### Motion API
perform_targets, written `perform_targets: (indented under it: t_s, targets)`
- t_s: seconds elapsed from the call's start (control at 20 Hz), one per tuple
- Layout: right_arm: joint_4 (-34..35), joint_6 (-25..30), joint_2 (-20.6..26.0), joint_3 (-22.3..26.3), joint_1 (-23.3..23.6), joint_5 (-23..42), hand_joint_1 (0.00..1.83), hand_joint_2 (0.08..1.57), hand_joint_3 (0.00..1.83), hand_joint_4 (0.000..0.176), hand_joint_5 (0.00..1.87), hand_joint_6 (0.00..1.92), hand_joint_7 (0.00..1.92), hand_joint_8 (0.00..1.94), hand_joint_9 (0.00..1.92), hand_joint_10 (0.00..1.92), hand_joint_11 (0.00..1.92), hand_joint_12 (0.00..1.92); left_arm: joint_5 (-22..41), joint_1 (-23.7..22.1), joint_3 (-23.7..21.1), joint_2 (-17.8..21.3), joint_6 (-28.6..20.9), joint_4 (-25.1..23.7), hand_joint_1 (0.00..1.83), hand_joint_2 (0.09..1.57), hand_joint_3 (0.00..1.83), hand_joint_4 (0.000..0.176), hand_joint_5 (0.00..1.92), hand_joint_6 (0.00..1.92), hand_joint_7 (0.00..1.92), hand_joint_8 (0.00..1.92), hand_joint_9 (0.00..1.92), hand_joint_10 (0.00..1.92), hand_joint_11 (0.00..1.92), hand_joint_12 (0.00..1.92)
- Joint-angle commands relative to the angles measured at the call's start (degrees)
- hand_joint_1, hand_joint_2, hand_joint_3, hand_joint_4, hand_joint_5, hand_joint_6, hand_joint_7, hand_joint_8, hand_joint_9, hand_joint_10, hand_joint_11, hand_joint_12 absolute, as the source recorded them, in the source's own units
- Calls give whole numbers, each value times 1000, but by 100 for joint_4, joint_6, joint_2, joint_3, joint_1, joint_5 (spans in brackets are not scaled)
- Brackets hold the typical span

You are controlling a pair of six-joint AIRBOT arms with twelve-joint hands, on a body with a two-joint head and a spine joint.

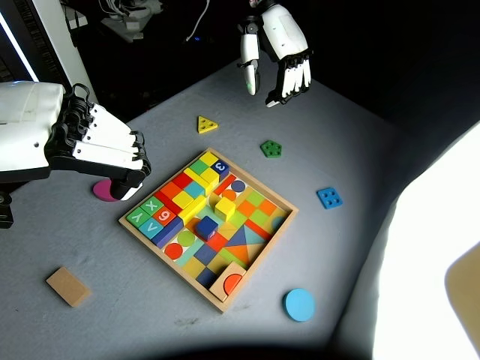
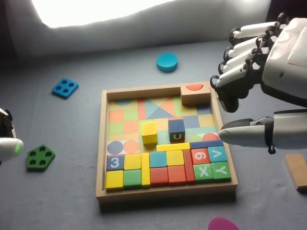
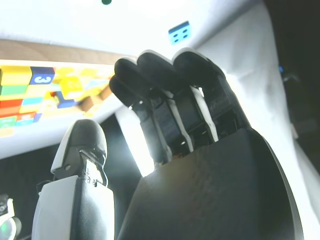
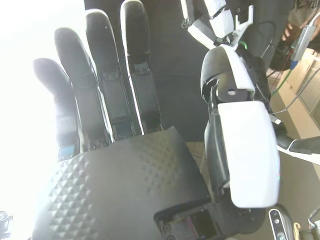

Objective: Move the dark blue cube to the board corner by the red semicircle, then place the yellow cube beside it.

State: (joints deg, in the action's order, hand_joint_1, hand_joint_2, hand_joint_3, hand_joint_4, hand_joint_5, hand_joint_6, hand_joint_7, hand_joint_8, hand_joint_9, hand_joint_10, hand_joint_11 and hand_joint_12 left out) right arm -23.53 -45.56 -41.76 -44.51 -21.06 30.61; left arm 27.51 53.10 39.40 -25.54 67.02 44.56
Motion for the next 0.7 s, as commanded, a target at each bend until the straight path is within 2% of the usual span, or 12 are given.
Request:
perform_targets:
  t_s: [0.0, 0.05, 0.1, 0.15, 0.25, 0.3, 0.4, 0.45, 0.5, 0.55, 0.6, 0.65]
  targets:
    - [140, -21, 16, 8, 19, 737, 0, 998, 206, 11, 42, 101, 68, 64, 33, 66, 0, 85, 501, -23, 42, 13, -15, -75, 18, 1116, 165, 2, 14, 66, 47, 53, 17, 75, 0, 370]
    - [140, -37, 16, 8, 5, 774, 0, 1080, 34, 5, 81, 17, 91, 4, 58, 14, 0, 128, 500, -23, 41, 13, -15, -75, 0, 1154, 53, 12, 14, 13, 38, 3, 25, 21, 0, 348]
    - [140, -59, 14, 8, -16, 818, 0, 1095, 9, 0, 92, 5, 111, 2, 77, 9, 0, 222, 499, -23, 40, 13, -15, -75, 0, 1155, 16, 18, 11, 2, 9, 0, 26, 6, 0, 343]
    - [140, -169, 9, 8, -55, 883, 0, 1096, 4, 1, 92, 3, 129, 4, 94, 10, 0, 320, 499, -24, 40, 14, -15, -75, 0, 1140, 5, 7, 1, 0, 1, 1, 14, 2, 0, 307]
    - [259, -528, -14, 7, -142, 990, 0, 1094, 1, 2, 89, 0, 103, 2, 87, 2, 0, 269, 500, -27, 30, 15, -16, -75, 0, 1116, 0, 0, 0, 0, 0, 0, 0, 0, 0, 139]
    - [580, -767, -40, 7, -220, 1018, 0, 1080, 0, 6, 70, 4, 84, 5, 60, 7, 0, 141, 500, -27, 19, 16, -16, -75, 0, 1118, 0, 0, 0, 0, 0, 0, 0, 0, 0, 29]
    - [886, -919, -104, 4, -317, 1018, 0, 1063, 0, 13, 56, 0, 63, 0, 43, 1, 0, 64, 499, -27, 20, 13, -15, -75, 0, 1109, 0, 2, 0, 0, 0, 0, 0, 0, 0, 0]
    - [1061, -1076, -162, 4, -353, 1018, 0, 1061, 0, 30, 58, 1, 51, 0, 51, 4, 0, 60, 499, -27, 23, 13, -10, -75, 0, 1110, 0, 0, 0, 0, 0, 0, 0, 0, 0, 0]
    - [1383, -1327, -233, 4, -404, 1018, 0, 1058, 0, 45, 123, 12, 65, 1, 59, 4, 0, 42, 499, -27, 23, 13, -10, -75, 0, 1110, 0, 0, 0, 0, 0, 0, 0, 0, 0, 0]
    - [1934, -1744, -336, 1, -467, 1030, 0, 1064, 0, 48, 342, 37, 128, 3, 80, 6, 0, 61, 499, -27, 22, 13, -9, -75, 0, 1110, 0, 0, 0, 0, 0, 0, 0, 0, 0, 0]
    - [2353, -2103, -446, -20, -498, 1055, 0, 1072, 1, 34, 549, 41, 178, 3, 76, 2, 0, 11, 499, -27, 22, 13, -7, -75, 0, 1104, 0, 0, 0, 0, 0, 0, 0, 0, 0, 0]
    - [2480, -2224, -584, -99, -510, 964, 0, 1074, 1, 31, 688, 32, 221, 2, 66, 0, 5, 7, 493, -27, 30, 12, 2, -75, 0, 1101, 0, 0, 0, 0, 0, 0, 0, 0, 0, 0]
